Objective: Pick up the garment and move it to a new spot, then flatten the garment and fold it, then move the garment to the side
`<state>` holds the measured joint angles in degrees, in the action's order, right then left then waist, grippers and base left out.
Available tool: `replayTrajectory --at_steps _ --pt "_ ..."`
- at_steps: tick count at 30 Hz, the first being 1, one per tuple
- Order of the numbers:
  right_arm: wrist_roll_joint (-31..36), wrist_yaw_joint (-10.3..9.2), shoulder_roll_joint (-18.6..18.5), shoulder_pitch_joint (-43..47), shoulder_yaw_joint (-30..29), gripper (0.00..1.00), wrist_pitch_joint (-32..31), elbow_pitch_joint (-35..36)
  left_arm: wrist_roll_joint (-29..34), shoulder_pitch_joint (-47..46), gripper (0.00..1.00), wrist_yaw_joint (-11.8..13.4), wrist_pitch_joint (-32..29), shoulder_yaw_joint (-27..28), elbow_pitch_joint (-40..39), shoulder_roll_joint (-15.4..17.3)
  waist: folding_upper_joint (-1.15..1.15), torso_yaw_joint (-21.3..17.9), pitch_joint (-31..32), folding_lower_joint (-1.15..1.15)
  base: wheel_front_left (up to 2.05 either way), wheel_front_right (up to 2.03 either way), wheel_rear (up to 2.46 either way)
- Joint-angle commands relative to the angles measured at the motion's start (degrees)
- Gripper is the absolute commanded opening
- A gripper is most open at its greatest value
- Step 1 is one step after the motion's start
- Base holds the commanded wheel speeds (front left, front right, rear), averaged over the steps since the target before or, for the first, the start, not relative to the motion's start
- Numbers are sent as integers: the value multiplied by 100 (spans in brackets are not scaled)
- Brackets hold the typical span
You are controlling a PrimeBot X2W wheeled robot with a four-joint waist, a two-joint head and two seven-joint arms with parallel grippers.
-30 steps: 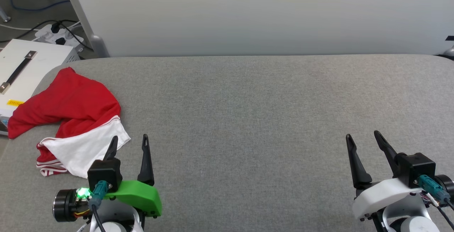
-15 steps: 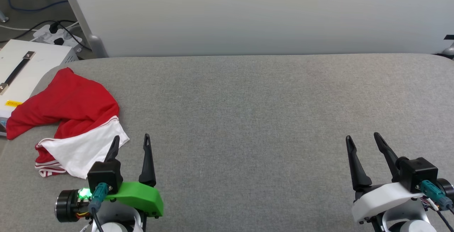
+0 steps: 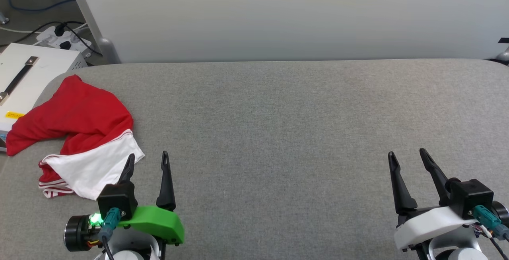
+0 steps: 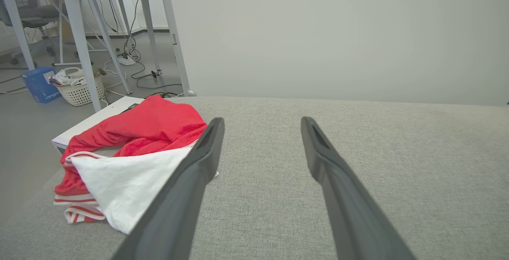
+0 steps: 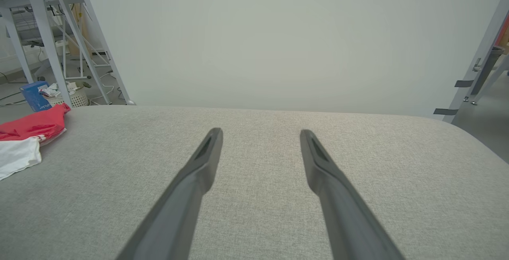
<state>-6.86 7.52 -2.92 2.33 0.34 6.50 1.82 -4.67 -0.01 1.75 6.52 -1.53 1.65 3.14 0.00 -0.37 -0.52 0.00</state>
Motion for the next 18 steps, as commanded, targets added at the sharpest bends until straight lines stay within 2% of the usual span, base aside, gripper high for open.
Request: replayTrajectory --at_steps 1,18 --pt "-80 -2 2 83 11 100 76 18 -32 71 100 26 62 -10 30 -12 0 1 -3 0 0 0 0" --pt "-140 -2 2 19 18 100 272 285 -98 1 100 0 262 -31 -22 -16 0 -2 -58 0 0 0 0"
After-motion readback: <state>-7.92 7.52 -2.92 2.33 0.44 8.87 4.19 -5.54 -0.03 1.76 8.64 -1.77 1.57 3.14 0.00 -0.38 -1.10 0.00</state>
